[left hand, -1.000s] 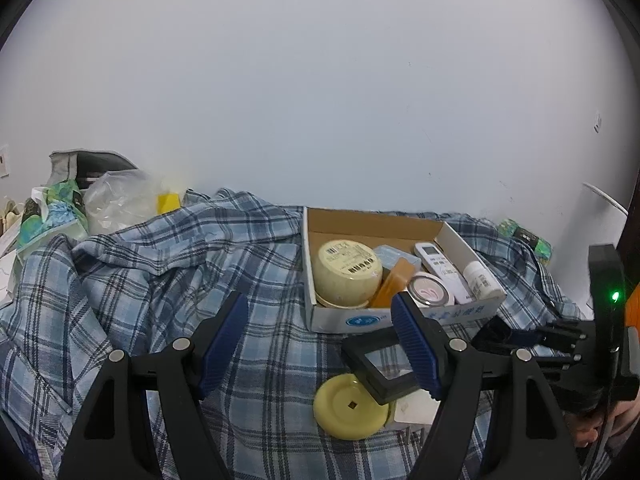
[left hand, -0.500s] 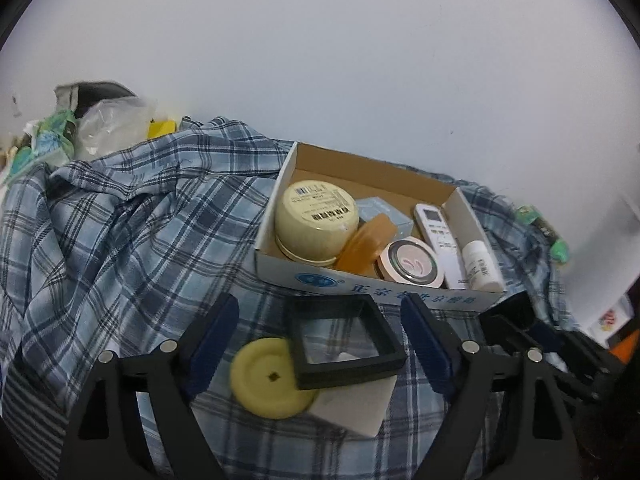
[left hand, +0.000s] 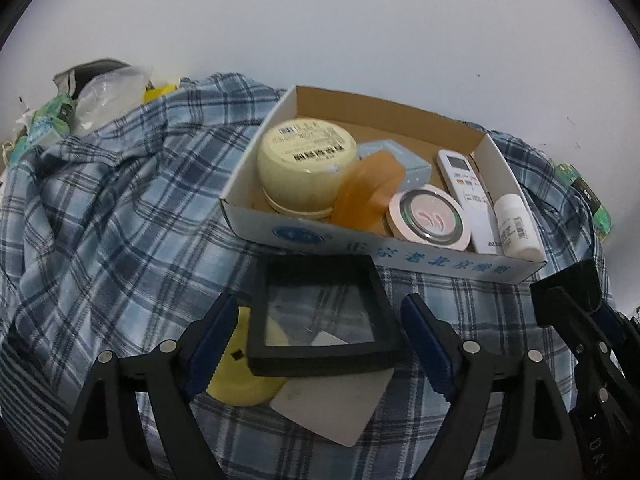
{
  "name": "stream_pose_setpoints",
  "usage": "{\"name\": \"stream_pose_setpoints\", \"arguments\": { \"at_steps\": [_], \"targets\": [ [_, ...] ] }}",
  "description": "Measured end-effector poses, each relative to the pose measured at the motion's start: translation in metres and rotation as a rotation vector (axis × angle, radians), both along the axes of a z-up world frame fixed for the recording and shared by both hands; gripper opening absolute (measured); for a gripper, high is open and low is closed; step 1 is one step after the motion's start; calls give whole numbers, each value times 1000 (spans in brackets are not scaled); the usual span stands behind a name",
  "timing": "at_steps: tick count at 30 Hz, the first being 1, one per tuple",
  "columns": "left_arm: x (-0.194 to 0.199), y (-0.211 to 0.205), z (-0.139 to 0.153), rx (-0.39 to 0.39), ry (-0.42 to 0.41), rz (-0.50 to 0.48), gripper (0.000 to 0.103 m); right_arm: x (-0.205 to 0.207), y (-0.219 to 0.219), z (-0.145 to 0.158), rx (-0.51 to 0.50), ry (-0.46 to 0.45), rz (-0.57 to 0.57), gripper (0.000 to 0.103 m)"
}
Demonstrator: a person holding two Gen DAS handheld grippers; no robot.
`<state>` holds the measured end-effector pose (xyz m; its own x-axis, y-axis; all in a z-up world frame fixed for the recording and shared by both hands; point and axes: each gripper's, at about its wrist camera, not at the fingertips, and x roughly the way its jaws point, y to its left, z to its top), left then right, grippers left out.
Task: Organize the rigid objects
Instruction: 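Grasp the black square frame with the left gripper while the right gripper holds the cup, then carry the black frame and black cup over the cardboard box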
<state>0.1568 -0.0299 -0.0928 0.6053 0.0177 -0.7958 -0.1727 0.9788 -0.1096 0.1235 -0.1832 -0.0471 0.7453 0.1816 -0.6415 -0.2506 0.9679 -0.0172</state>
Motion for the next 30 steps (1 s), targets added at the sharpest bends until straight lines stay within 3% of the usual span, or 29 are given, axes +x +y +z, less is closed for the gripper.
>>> {"name": "stream_pose_setpoints", "arguments": {
  "at_steps": [6, 7, 8, 12, 24, 30],
  "targets": [
    [5, 1, -6, -16, 19, -19, 85, 0, -1, 0, -1, 0, -3, 29],
    [5, 1, -6, -1, 20, -26, 83, 0, -1, 0, -1, 1, -4, 29],
    [5, 0, -6, 7, 18, -37, 74, 1, -1, -1, -2, 2, -4, 29],
    [0, 4, 0, 1, -10, -81, 72, 2, -1, -2, -4, 7, -8, 29],
    [-38, 36, 30, 49, -162, -200, 72, 1, -1, -2, 17, 3, 14, 29],
    [-68, 40, 43, 29, -324, -299, 72, 2, 0, -5, 17, 6, 7, 29]
  ]
}}
